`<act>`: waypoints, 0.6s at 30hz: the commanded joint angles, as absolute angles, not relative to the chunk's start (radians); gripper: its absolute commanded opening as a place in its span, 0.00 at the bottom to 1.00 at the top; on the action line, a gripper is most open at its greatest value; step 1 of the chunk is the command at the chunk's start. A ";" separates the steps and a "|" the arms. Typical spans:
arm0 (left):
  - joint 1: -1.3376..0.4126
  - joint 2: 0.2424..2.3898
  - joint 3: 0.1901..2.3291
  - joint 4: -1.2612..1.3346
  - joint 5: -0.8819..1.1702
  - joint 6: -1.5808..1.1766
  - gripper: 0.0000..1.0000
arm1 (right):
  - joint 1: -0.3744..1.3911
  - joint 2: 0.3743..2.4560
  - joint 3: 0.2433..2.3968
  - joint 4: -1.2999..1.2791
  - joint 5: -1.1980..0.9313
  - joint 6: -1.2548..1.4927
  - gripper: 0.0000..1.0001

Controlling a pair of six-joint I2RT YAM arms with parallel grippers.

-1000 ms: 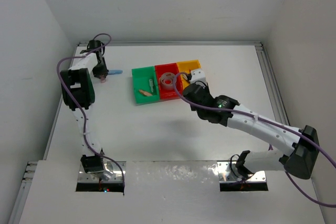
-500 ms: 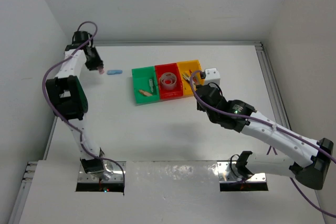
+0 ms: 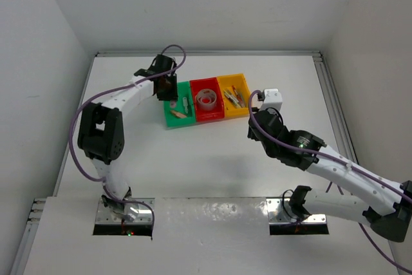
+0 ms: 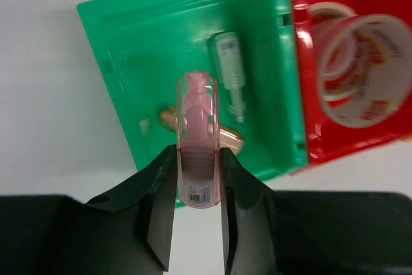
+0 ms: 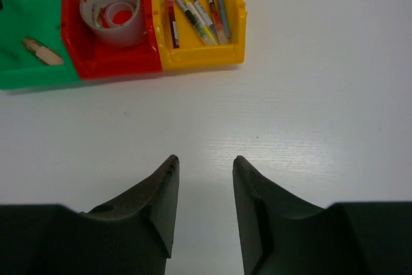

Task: Sort the stationery into containers
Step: Place the stationery in the storage box.

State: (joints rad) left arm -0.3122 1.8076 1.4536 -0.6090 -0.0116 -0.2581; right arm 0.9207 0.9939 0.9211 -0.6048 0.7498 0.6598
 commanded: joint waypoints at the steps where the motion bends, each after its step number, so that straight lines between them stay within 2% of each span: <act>1: -0.347 1.841 1.497 -0.580 -0.075 -0.279 0.00 | 0.930 0.965 0.905 -0.581 0.784 0.693 0.38; 4: -0.360 1.897 1.534 -0.601 -0.093 -0.284 0.01 | 0.930 0.957 0.907 -0.603 0.790 0.707 0.38; 5: -0.360 1.910 1.537 -0.603 -0.104 -0.284 0.12 | 0.930 0.957 0.908 -0.609 0.792 0.713 0.38; 7: -0.354 1.913 1.534 -0.604 -0.115 -0.285 0.27 | 0.931 0.953 0.910 -0.629 0.801 0.716 0.38; 8: -0.350 1.910 1.531 -0.606 -0.115 -0.290 0.45 | 0.931 0.953 0.911 -0.633 0.804 0.719 0.38; 10: -0.328 1.895 1.529 -0.612 -0.095 -0.304 0.60 | 0.931 0.948 0.908 -0.635 0.814 0.719 0.38; 15: -0.261 1.815 1.552 -0.594 -0.086 -0.331 0.63 | 0.930 0.968 0.922 -0.627 0.816 0.704 0.39; 18: -0.203 1.743 1.575 -0.526 -0.083 -0.330 0.71 | 0.931 1.002 0.939 -0.629 0.807 0.686 0.39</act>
State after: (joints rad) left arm -0.2680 1.8759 1.5021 -0.6159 -0.0708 -0.3145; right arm 0.9253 0.9779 0.9092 -0.6373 0.7856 0.7010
